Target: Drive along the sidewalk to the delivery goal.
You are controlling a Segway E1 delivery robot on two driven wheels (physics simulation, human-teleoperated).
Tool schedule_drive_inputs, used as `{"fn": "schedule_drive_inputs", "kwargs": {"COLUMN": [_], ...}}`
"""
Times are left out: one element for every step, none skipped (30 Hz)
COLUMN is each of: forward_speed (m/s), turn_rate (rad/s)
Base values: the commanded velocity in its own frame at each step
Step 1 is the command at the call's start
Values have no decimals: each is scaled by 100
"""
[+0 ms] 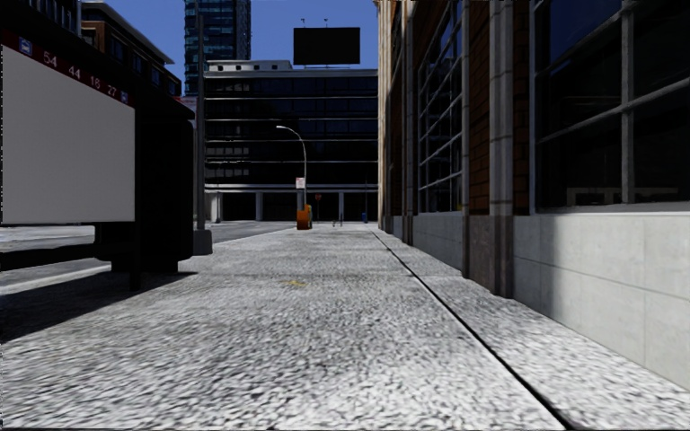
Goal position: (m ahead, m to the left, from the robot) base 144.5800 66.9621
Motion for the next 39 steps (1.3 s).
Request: {"fn": "schedule_drive_inputs", "kwargs": {"forward_speed": [183,184,184,184,184,184,184,184,186,192,200,200,200,200,200,200,200,200,200,200,200,200,200,200,200,200,200,200,200,200,200,200,200,200,200,200,200,200,200], "turn_rate": [0,0,0,0,0,0,0,0,0,0,0,0,0,0,0,0,0,0,0,0,0,0,0,0,0,0,0,0,0,0,0,0,0,0,0,0,0,0,0]}}
